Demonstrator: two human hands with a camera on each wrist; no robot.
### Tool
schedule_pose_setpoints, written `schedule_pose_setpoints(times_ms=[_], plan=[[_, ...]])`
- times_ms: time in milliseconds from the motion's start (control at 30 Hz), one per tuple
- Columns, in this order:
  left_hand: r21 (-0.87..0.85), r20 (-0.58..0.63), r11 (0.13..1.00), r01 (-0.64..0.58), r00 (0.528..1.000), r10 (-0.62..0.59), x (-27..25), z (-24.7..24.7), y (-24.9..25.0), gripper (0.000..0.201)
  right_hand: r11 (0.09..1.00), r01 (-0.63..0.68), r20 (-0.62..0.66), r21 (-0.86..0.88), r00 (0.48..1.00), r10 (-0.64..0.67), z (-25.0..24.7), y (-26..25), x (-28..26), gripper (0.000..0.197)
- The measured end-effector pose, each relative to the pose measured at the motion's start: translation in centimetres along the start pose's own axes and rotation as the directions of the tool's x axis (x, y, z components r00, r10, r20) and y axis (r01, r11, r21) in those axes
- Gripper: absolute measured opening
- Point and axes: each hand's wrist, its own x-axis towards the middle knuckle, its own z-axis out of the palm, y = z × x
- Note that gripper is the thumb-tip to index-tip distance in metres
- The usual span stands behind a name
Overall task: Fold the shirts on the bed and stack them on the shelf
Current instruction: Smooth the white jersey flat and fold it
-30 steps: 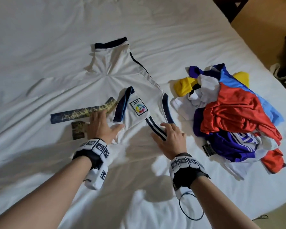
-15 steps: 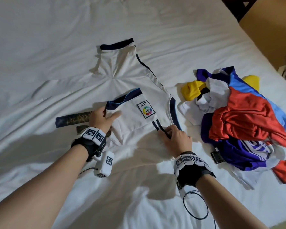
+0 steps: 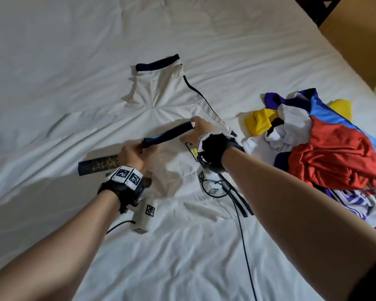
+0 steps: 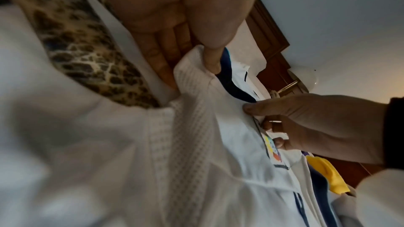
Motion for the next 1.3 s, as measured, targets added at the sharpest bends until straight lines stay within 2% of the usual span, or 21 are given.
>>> schedule_pose_setpoints(times_ms=[67,133,167,233,300,367,467,567,633,700,733,800,900,967,1033,1067,1133,1200,1233,1267,1300], plan=[[-0.026,-0.003,1.0,0.007,1.0,-0.007,0.1,-0.1,0.5,0.022,1.0,0.005,0.009,0.022,1.0,-0.006,-0.6,0.0,0.2,0.037],[-0.231,0.004,0.973,0.022,1.0,-0.021,0.1,-0.3,1.0,0.013,0.99,0.047,-0.043,0.134,0.998,-0.042,-1.0,0.6,-0.3,0.014],[-0.312,0.026,0.949,0.034,0.999,-0.027,0.0,-0.6,1.0,0.013,0.979,0.082,-0.093,0.188,0.994,-0.065,-1.3,1.0,-0.8,0.01],[-0.316,0.071,0.949,-0.018,0.997,0.043,-1.0,-1.5,1.4,0.016,0.946,0.182,-0.2,0.268,0.971,-0.13,-1.8,2.0,-2.8,0.02],[-0.302,0.046,0.943,-0.142,0.985,0.163,-2.9,-2.3,1.6,0.019,0.902,0.301,-0.306,0.308,0.929,-0.206,-2.3,3.2,-6.0,0.029],[-0.275,0.023,0.924,-0.264,0.959,0.281,-5.8,-2.7,1.2,0.028,0.887,0.368,-0.34,0.278,0.902,-0.268,-1.9,4.8,-9.6,0.039],[-0.178,0.08,0.884,-0.431,0.889,0.45,-10.1,-2.2,-1.6,0.04,0.908,0.399,-0.351,0.125,0.874,-0.336,0.1,7.7,-13.7,0.059],[-0.024,0.179,0.824,-0.566,0.809,0.561,-12.3,-1.2,-4.8,0.038,0.883,0.461,-0.365,-0.089,0.81,-0.46,2.9,10.3,-15.6,0.045],[0.033,0.215,0.793,-0.609,0.779,0.589,-13.0,-0.7,-6.1,0.042,0.894,0.405,-0.343,-0.191,0.826,-0.447,4.5,11.2,-16.8,0.037],[0.11,0.224,0.784,-0.611,0.784,0.579,-13.7,-0.7,-6.6,0.057,0.903,0.286,-0.287,-0.322,0.879,-0.381,6.0,10.8,-18.5,0.046],[0.154,0.229,0.788,-0.596,0.798,0.558,-14.1,-0.9,-6.8,0.068,0.89,0.275,-0.239,-0.363,0.896,-0.374,6.6,10.2,-19.3,0.053],[0.257,0.244,0.798,-0.546,0.835,0.493,-14.7,-1.2,-7.3,0.086,0.864,0.36,-0.131,-0.352,0.895,-0.426,7.7,8.3,-19.9,0.064],[0.404,0.284,0.799,-0.445,0.892,0.353,-15.4,-0.7,-9.3,0.073,0.827,0.484,0.009,-0.286,0.865,-0.502,10.3,4.9,-19.0,0.074],[0.481,0.293,0.79,-0.379,0.919,0.263,-15.5,-0.4,-10.5,0.069,0.793,0.515,0.11,-0.326,0.854,-0.509,12.2,3.4,-17.6,0.072],[0.537,0.255,0.767,-0.351,0.934,0.249,-15.5,0.0,-11.3,0.068,0.775,0.483,0.157,-0.407,0.873,-0.462,13.1,3.7,-16.1,0.067],[0.556,0.242,0.754,-0.35,0.936,0.256,-15.6,0.0,-11.3,0.066,0.792,0.417,0.134,-0.446,0.906,-0.402,12.9,4.5,-15.4,0.065],[0.542,0.235,0.763,-0.353,0.935,0.266,-15.6,0.0,-11.4,0.064,0.856,0.185,0.004,-0.482,0.978,-0.209,11.9,7.1,-14.7,0.063],[0.535,0.237,0.766,-0.357,0.933,0.27,-15.7,0.0,-11.2,0.063,0.89,-0.06,-0.13,-0.452,0.992,0.001,10.8,8.9,-14.6,0.065],[0.538,0.245,0.763,-0.358,0.933,0.264,-15.7,0.0,-11.1,0.063,0.891,-0.127,-0.172,-0.435,0.984,0.056,10.8,9.1,-14.8,0.066],[0.535,0.252,0.766,-0.356,0.933,0.258,-15.6,-0.1,-11.0,0.063,0.892,-0.132,-0.214,-0.432,0.976,0.041,11.0,8.6,-15.2,0.066],[0.526,0.253,0.772,-0.358,0.932,0.26,-15.6,-0.3,-10.9,0.063,0.895,-0.073,-0.25,-0.441,0.967,-0.044,11.5,7.6,-15.6,0.066]])
